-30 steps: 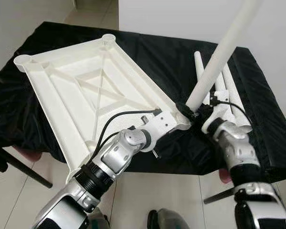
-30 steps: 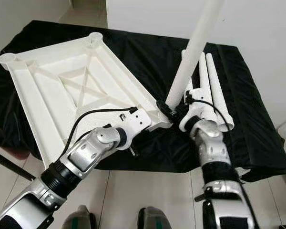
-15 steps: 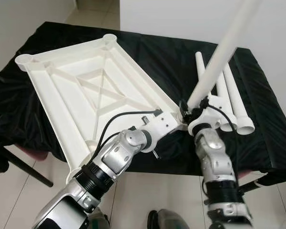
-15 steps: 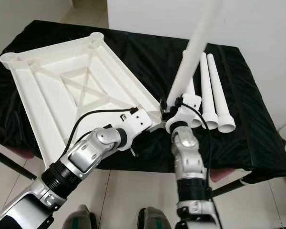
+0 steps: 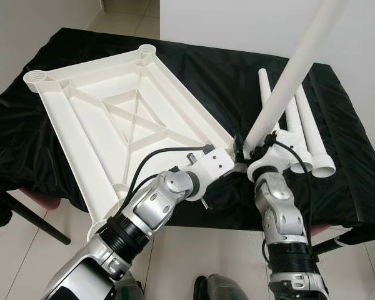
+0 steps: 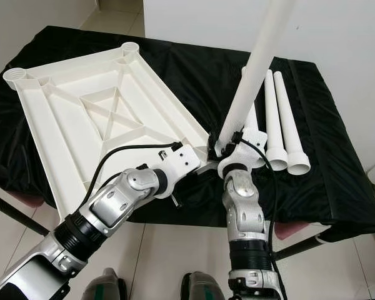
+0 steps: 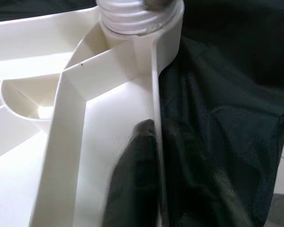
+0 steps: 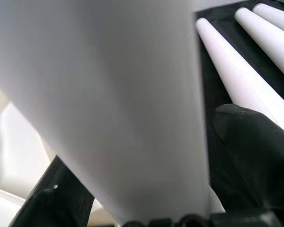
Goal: Building children table
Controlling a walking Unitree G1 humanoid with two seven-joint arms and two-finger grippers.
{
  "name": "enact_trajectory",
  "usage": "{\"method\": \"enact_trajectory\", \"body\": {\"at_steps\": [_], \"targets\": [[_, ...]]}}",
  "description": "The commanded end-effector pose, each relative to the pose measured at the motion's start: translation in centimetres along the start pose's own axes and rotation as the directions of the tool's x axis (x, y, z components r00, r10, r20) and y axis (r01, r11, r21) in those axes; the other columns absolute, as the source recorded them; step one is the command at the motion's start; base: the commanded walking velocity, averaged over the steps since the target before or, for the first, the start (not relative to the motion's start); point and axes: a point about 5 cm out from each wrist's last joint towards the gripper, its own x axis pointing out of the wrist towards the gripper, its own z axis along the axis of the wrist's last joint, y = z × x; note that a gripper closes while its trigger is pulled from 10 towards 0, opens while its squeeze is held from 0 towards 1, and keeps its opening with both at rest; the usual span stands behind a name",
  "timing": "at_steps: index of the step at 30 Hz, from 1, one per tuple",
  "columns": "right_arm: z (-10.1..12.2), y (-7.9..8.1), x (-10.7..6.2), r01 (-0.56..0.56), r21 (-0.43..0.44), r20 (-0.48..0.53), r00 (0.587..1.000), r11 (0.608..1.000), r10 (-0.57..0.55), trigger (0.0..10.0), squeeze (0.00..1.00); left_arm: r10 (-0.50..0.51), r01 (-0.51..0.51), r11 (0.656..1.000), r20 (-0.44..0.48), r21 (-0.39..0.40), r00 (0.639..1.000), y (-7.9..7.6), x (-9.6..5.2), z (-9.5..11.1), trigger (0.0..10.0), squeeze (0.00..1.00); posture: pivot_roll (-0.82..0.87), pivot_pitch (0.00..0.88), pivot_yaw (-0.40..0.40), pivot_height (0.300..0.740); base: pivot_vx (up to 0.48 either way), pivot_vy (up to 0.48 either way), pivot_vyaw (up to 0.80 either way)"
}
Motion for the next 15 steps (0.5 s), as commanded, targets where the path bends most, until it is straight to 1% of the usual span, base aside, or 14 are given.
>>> {"method": "enact_trajectory", "body": {"at_steps": [1, 3, 6, 7, 10, 15], "targets": [[-0.1, -0.7, 0.2, 0.009, 0.008, -0.019, 1.0, 1.0, -0.009, 10.0, 0.0, -0.092, 0.091, 0.996, -0.023, -0.025, 0.996, -0.9, 0.2, -0.7, 10.0, 1.0, -0.06, 0.0, -0.05, 0.74, 0.0, 0.0, 0.0], [0.1, -0.9, 0.4, 0.011, 0.006, -0.018, 1.0, 1.0, -0.011, 10.0, 0.0, -0.092, 0.092, 0.995, -0.018, -0.036, 0.996, -0.8, 0.1, -0.6, 10.0, 1.0, -0.06, 0.0, -0.05, 0.74, 0.0, 0.0, 0.0], [0.3, -1.1, 0.9, -0.008, 0.002, -0.024, 1.0, 1.0, 0.008, 10.0, 0.0, -0.067, 0.067, 0.997, -0.025, -0.027, 0.997, -0.4, 0.2, -0.4, 10.0, 1.0, -0.05, 0.0, -0.051, 0.74, 0.0, 0.0, 0.0], [0.3, -1.1, 1.0, -0.017, 0.004, -0.023, 1.0, 1.0, 0.017, 10.0, 0.0, -0.055, 0.055, 0.998, -0.023, -0.029, 0.998, -0.1, 0.2, -0.2, 10.0, 0.0, -0.05, 0.0, -0.052, 0.74, 0.0, 0.0, 0.0], [0.4, -1.1, 1.0, -0.023, 0.005, -0.022, 1.0, 1.0, 0.023, 10.0, 0.0, -0.048, 0.048, 0.998, -0.021, -0.031, 0.999, 0.0, 0.2, -0.1, 10.0, 0.0, -0.05, 0.0, -0.053, 0.74, 0.0, 0.0, 0.0], [0.4, -0.7, 1.1, -0.052, 0.012, -0.026, 0.998, 0.999, 0.052, 10.0, 0.0, 0.004, -0.004, 0.999, 0.002, -0.052, 1.0, 0.8, 0.7, 0.9, 10.0, 0.0, -0.05, 0.0, -0.055, 0.74, 0.0, 0.0, 0.0]]}}
